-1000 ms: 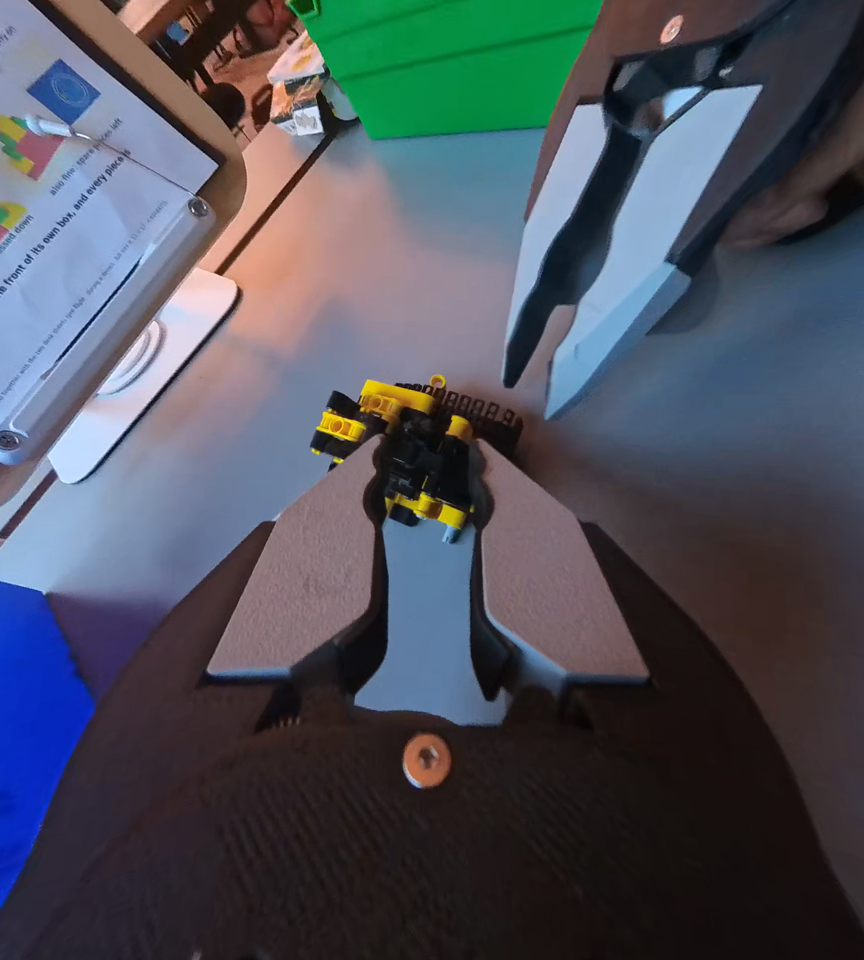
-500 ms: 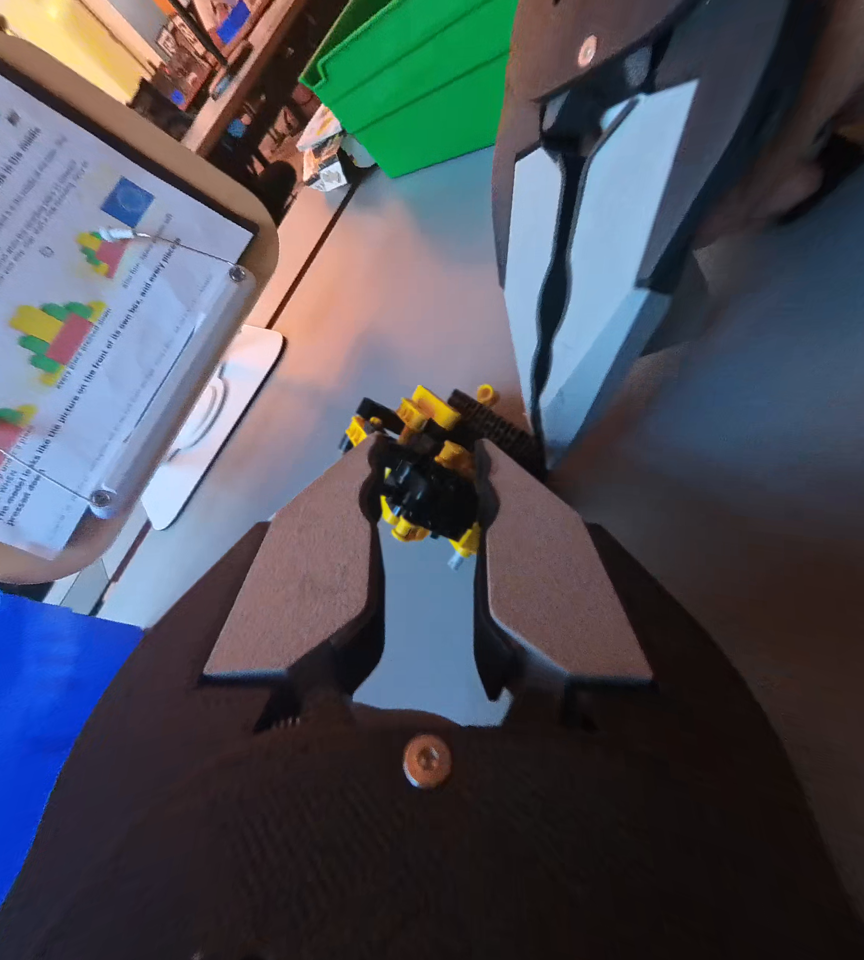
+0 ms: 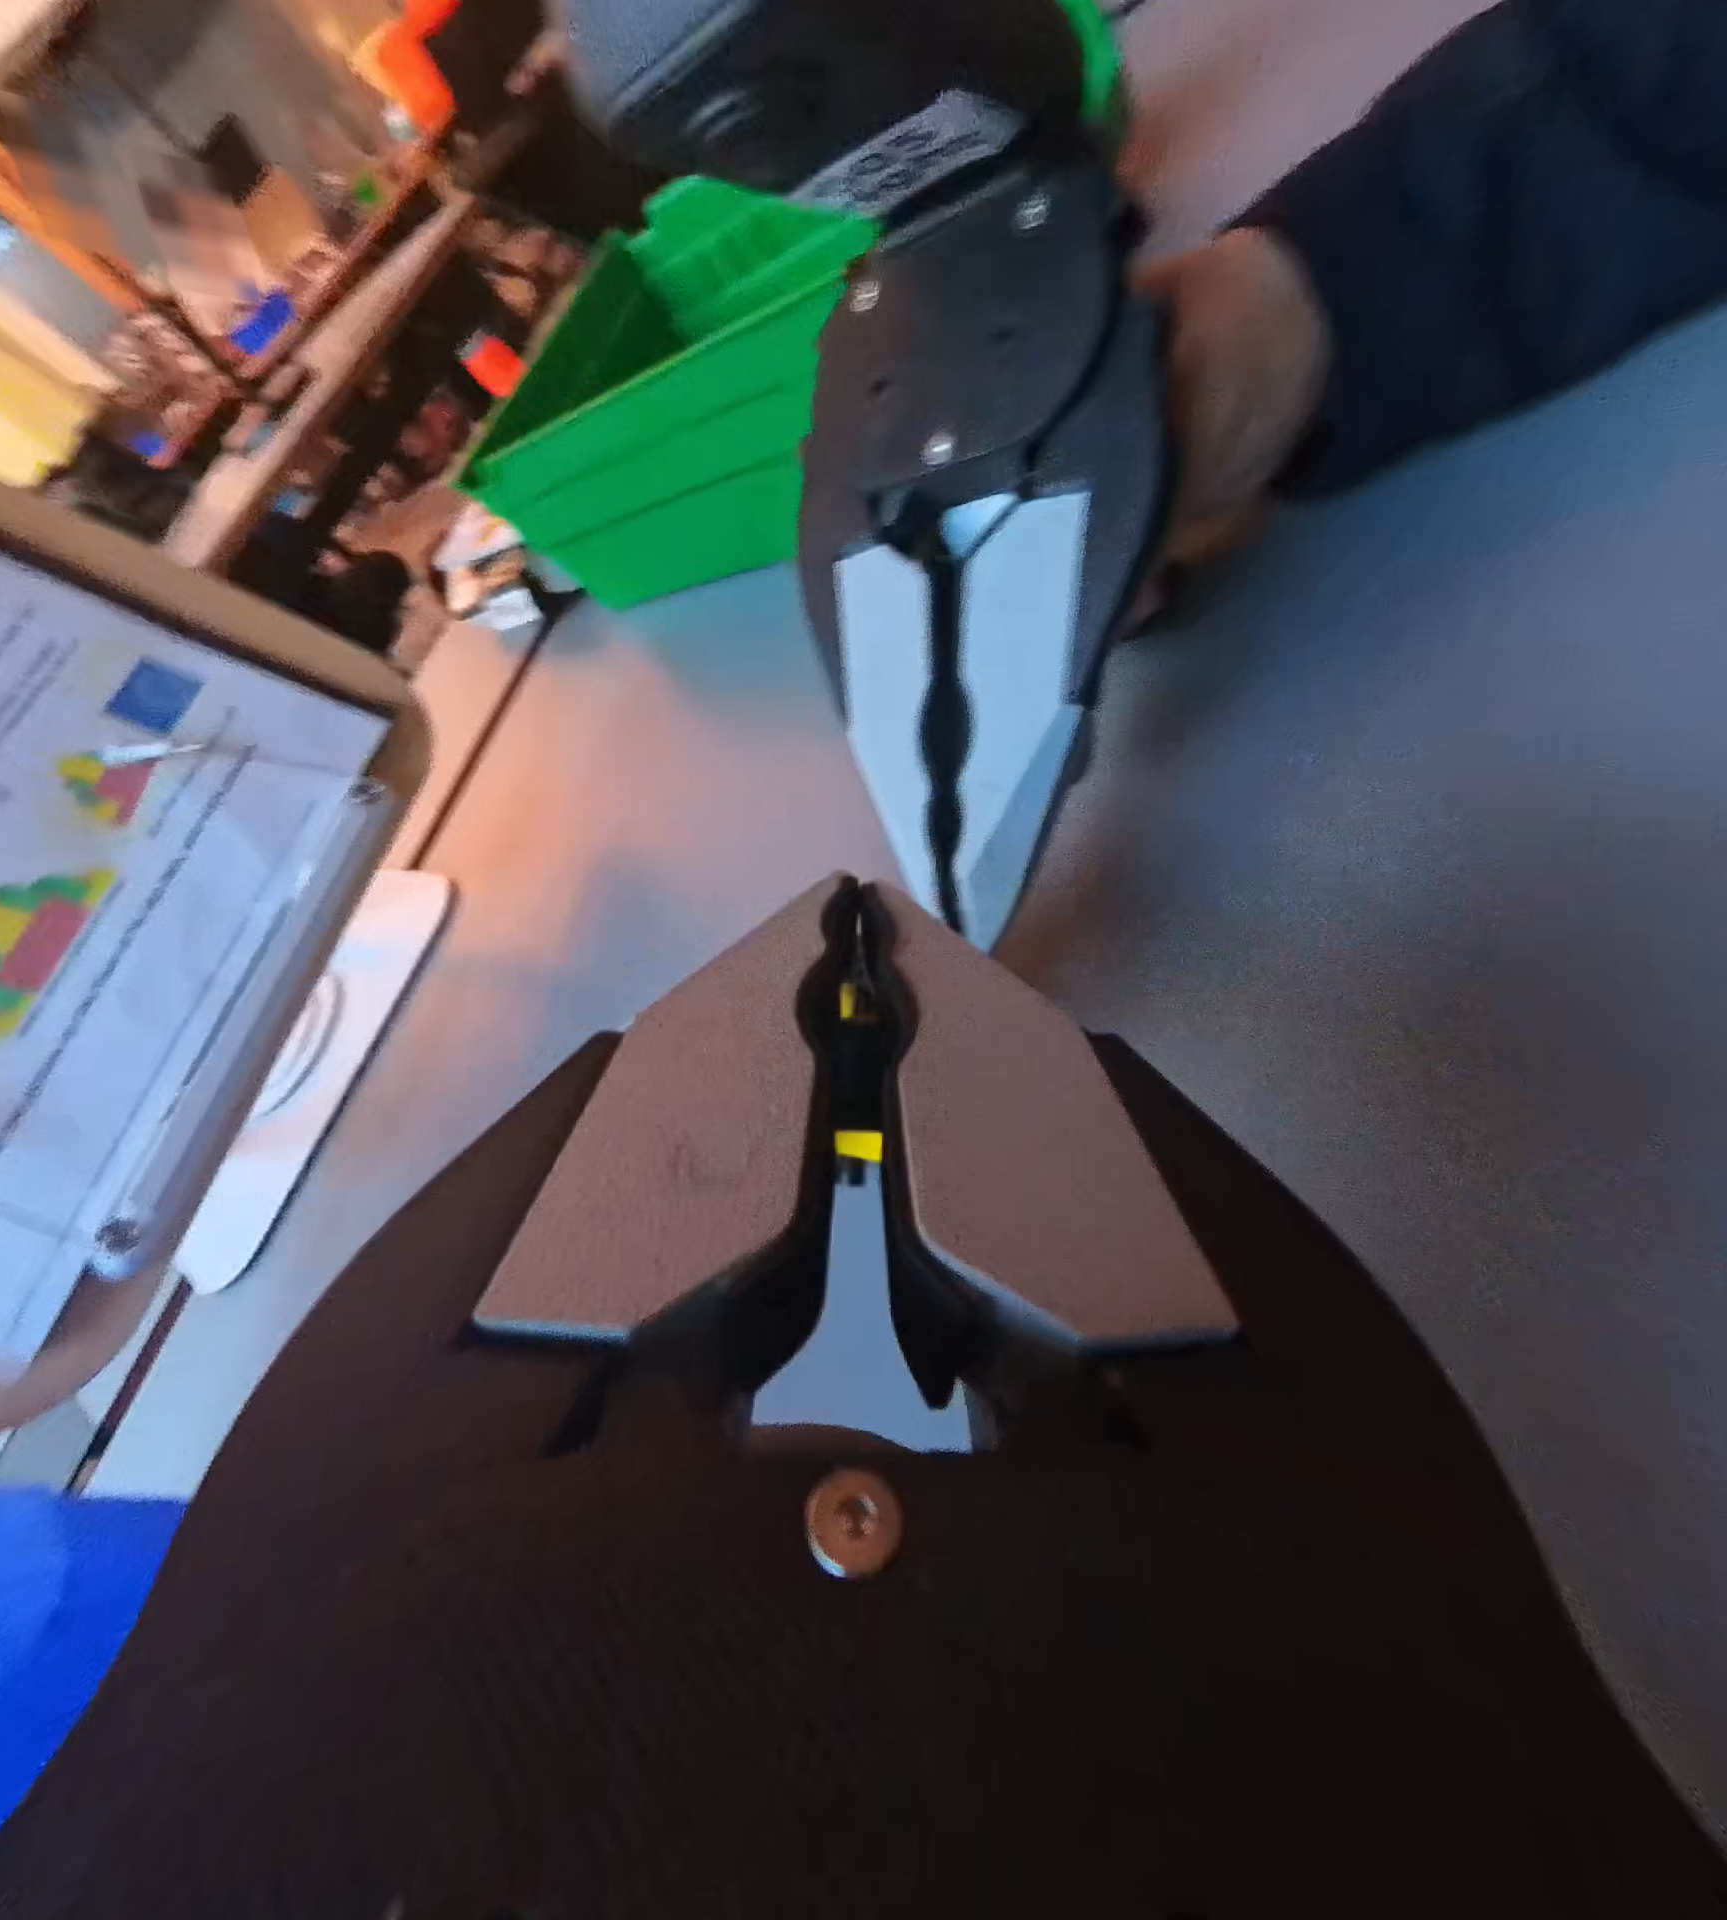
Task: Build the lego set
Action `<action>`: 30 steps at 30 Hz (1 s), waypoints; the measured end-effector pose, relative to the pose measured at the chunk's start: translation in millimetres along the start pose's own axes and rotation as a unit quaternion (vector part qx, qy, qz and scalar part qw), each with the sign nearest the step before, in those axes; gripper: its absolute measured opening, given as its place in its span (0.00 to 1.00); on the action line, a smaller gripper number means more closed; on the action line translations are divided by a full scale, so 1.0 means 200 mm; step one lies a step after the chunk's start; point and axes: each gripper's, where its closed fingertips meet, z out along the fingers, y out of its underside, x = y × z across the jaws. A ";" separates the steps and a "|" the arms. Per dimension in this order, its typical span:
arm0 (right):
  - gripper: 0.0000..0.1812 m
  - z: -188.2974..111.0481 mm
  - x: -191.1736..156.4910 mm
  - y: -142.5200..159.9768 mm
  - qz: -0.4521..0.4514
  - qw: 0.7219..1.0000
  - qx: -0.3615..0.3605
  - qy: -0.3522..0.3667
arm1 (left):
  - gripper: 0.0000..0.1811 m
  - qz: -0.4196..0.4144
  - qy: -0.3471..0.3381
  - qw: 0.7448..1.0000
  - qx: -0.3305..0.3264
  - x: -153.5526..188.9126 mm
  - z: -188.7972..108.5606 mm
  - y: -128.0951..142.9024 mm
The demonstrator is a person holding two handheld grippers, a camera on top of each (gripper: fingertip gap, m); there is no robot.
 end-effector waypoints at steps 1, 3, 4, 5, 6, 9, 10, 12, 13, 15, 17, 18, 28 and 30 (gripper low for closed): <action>0.00 -0.01 -0.02 0.02 -0.009 1.000 -0.007 -0.011 | 0.00 0.002 0.027 1.000 -0.014 0.05 0.02 0.00; 0.00 -0.01 -0.06 0.05 -0.032 0.999 -0.022 -0.027 | 0.00 0.027 0.032 0.997 -0.063 0.10 0.10 0.06; 0.00 -0.02 -0.05 0.06 -0.039 0.999 -0.027 -0.023 | 0.00 0.050 0.022 0.993 -0.103 0.10 0.14 0.14; 0.00 -0.01 -0.05 0.07 -0.042 0.998 -0.037 -0.019 | 0.00 0.069 0.016 0.990 -0.125 0.11 0.18 0.18; 0.00 -0.01 -0.06 0.10 -0.049 0.997 -0.049 -0.022 | 0.00 0.073 0.015 0.990 -0.121 0.12 0.21 0.18; 0.00 0.00 -0.09 0.12 -0.088 0.994 -0.062 -0.022 | 0.00 0.067 0.017 0.989 -0.132 0.13 0.22 0.18; 0.00 -0.01 -0.09 0.12 -0.095 0.993 -0.063 -0.020 | 0.00 0.067 0.013 0.989 -0.128 0.12 0.23 0.17; 0.00 0.00 -0.08 0.13 -0.072 0.995 -0.066 -0.023 | 0.00 0.051 0.018 0.992 -0.118 0.13 0.23 0.17; 0.00 -0.01 -0.08 0.13 -0.058 0.996 -0.065 -0.028 | 0.00 0.041 0.020 0.993 -0.110 0.13 0.23 0.16; 0.00 -0.02 -0.07 0.12 -0.039 0.997 -0.055 -0.035 | 0.00 0.027 0.005 0.996 -0.080 0.09 0.21 0.14; 0.00 -0.02 -0.07 0.11 -0.022 0.998 -0.046 -0.042 | 0.00 0.010 0.004 0.998 -0.060 0.08 0.20 0.14; 0.00 -0.03 -0.07 0.10 -0.015 0.998 -0.043 -0.048 | 0.00 0.000 0.002 0.998 -0.057 0.07 0.19 0.14; 0.00 -0.04 -0.06 0.12 0.008 0.997 -0.047 -0.057 | 0.00 -0.050 -0.020 0.998 -0.016 -0.02 0.10 0.13; 0.00 -0.04 -0.07 0.12 0.007 0.997 -0.047 -0.057 | 0.00 -0.053 -0.026 0.998 -0.017 -0.04 0.09 0.13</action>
